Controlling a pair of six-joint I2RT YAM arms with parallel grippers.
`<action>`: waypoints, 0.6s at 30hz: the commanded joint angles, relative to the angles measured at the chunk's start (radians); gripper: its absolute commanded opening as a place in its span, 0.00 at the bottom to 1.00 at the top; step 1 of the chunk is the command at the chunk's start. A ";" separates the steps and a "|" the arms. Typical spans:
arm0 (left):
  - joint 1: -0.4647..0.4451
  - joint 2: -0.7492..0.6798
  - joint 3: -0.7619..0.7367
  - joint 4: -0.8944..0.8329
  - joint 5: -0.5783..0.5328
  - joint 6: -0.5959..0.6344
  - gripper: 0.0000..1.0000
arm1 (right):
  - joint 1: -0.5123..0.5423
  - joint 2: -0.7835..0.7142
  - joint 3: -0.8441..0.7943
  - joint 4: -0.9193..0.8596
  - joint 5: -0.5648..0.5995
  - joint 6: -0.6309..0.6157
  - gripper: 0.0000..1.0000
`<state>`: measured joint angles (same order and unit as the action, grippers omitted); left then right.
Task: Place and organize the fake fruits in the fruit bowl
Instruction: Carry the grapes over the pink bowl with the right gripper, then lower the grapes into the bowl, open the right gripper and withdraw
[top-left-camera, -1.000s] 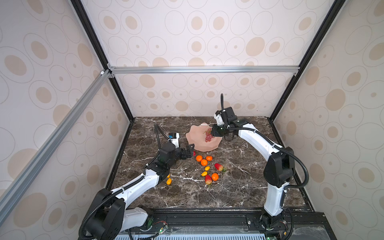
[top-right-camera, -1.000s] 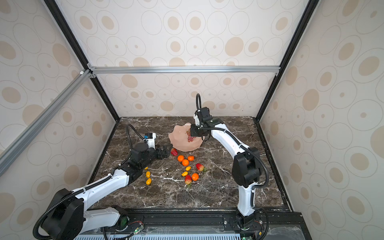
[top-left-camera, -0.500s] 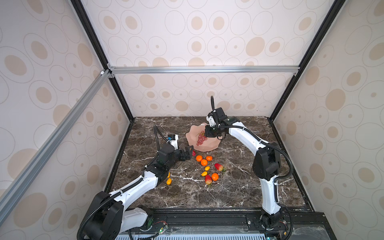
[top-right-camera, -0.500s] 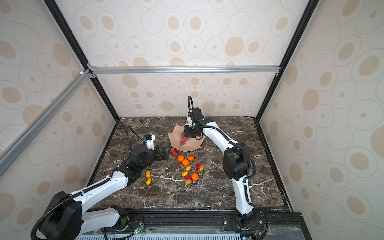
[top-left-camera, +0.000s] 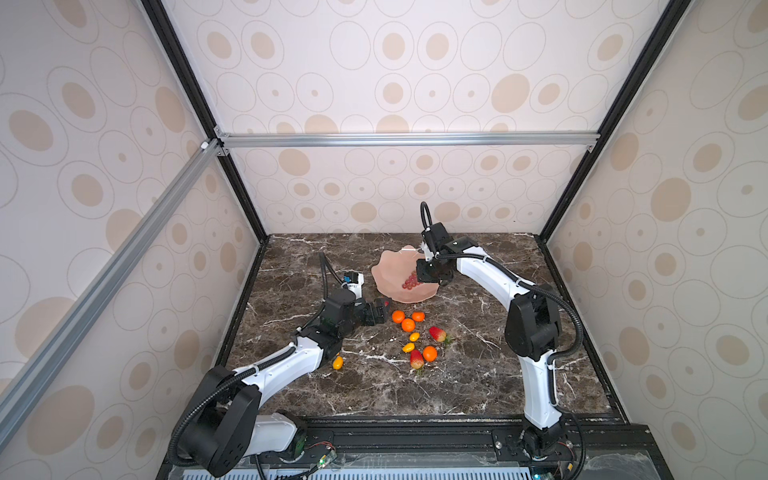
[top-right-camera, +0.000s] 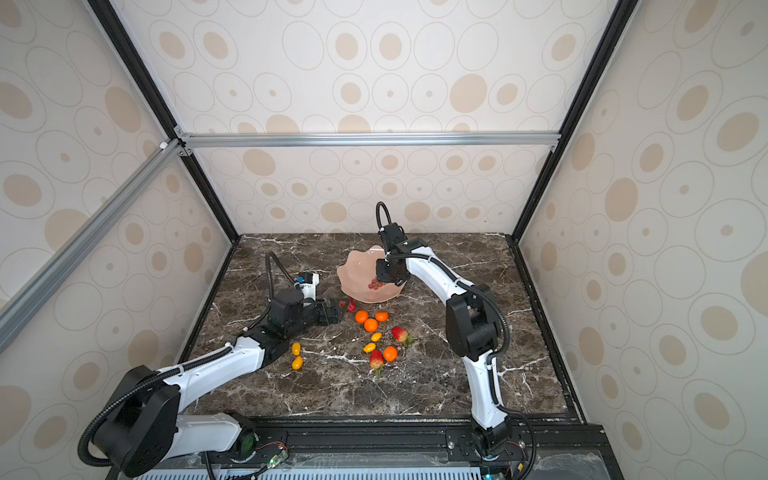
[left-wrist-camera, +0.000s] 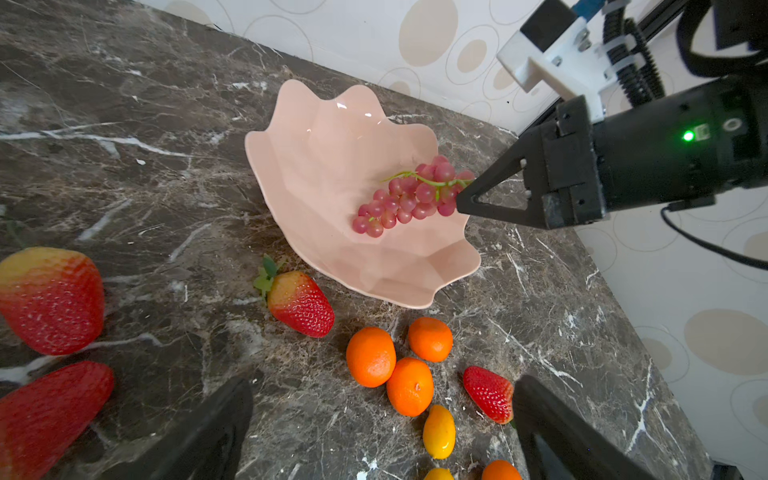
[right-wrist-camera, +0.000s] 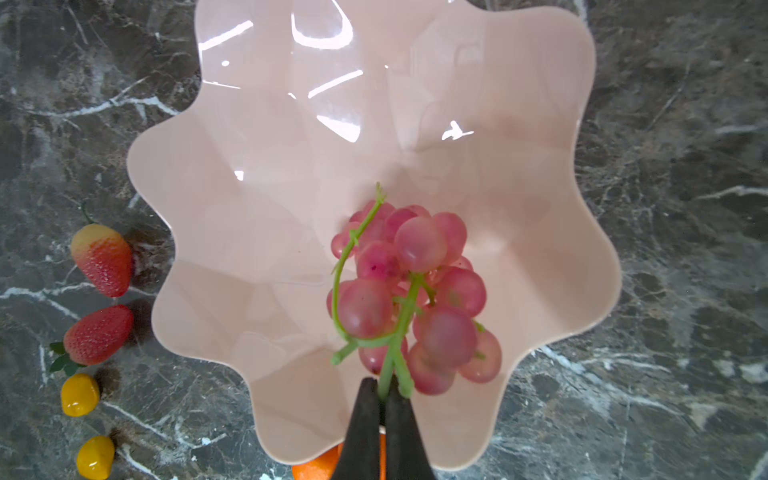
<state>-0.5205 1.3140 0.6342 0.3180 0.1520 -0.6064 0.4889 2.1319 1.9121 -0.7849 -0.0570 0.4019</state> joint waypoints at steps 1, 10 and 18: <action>-0.028 0.017 0.062 0.003 0.017 0.010 0.98 | -0.009 -0.010 -0.019 -0.037 0.061 0.036 0.00; -0.065 0.055 0.084 0.012 0.014 0.005 0.98 | -0.037 -0.011 -0.023 -0.051 0.101 0.079 0.00; -0.070 0.067 0.095 0.009 0.012 0.007 0.98 | -0.041 -0.022 -0.032 -0.048 0.117 0.084 0.00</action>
<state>-0.5846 1.3724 0.6815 0.3195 0.1635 -0.6064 0.4492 2.1319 1.8931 -0.8047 0.0341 0.4698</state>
